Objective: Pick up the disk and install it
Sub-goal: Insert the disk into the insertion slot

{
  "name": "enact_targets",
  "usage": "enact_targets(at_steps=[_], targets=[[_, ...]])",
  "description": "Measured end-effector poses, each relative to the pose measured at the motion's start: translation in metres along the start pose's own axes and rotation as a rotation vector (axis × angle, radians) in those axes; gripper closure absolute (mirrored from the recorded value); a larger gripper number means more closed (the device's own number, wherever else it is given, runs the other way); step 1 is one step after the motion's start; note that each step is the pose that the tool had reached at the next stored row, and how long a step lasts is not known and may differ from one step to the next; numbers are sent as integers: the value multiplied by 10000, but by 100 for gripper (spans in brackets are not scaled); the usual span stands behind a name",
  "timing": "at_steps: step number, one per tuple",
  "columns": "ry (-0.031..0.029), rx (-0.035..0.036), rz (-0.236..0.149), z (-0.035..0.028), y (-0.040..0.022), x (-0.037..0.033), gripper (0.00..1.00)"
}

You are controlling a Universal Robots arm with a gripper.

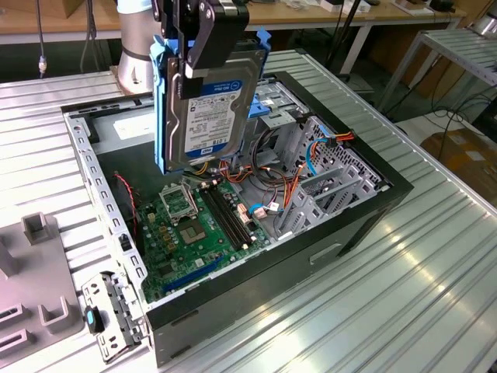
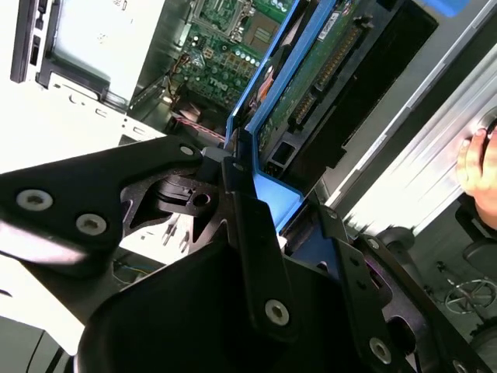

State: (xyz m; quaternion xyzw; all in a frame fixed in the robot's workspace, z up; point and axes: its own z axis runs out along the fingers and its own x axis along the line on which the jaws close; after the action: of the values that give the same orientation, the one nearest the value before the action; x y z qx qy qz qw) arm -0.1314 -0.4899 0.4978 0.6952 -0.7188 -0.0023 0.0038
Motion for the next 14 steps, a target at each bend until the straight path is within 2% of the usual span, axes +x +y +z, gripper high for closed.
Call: enact_targets(at_steps=[5, 14], targets=[[0, 0, 0, 1, -9, 71, 63], [17, 1, 0, 1, -155, 71, 63]])
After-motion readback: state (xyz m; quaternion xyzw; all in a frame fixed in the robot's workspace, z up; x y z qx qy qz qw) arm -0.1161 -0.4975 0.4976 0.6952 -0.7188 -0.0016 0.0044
